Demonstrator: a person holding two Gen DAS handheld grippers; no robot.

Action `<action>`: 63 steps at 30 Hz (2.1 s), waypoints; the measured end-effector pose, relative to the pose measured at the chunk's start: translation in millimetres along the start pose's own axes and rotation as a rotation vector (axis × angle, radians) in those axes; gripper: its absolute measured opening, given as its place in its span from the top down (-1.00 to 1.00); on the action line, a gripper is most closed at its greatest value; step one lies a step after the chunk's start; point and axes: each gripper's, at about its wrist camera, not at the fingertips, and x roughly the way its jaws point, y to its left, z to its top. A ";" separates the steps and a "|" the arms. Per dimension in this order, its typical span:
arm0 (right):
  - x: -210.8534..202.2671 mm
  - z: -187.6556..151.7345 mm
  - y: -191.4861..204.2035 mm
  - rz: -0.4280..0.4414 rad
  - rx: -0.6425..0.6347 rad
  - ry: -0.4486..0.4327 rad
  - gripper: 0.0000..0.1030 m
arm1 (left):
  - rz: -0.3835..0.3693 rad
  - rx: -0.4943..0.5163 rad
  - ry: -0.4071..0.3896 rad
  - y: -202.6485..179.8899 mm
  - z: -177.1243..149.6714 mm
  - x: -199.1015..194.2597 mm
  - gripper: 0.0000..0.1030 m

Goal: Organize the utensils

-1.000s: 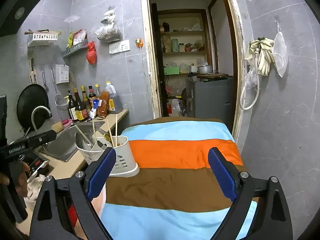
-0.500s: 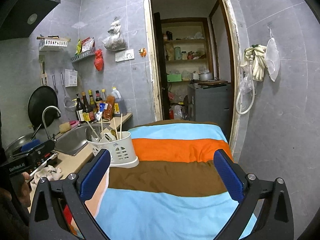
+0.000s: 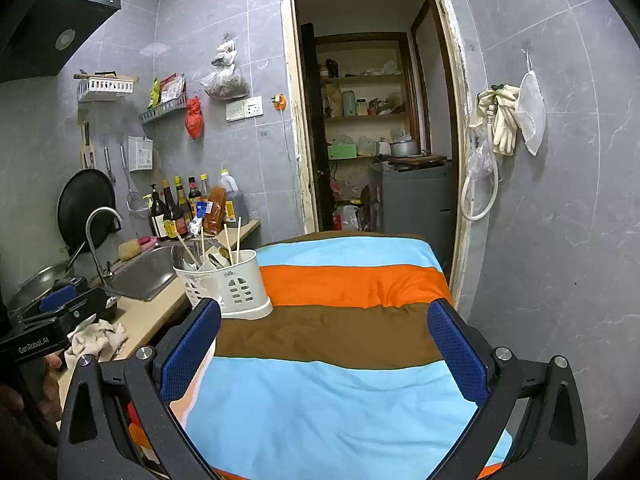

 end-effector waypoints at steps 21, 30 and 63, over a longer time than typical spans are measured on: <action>-1.3 0.6 -3.2 -0.001 -0.002 0.004 -0.97 | 0.000 0.003 0.003 -2.6 -2.4 -0.7 -0.98; -1.8 1.0 -1.2 -0.003 -0.002 0.004 -0.97 | 0.003 0.003 0.003 -2.6 -0.5 0.9 -0.98; 2.9 -3.5 5.9 -0.002 -0.016 0.008 -0.97 | 0.006 -0.002 0.013 4.3 3.3 3.5 -0.98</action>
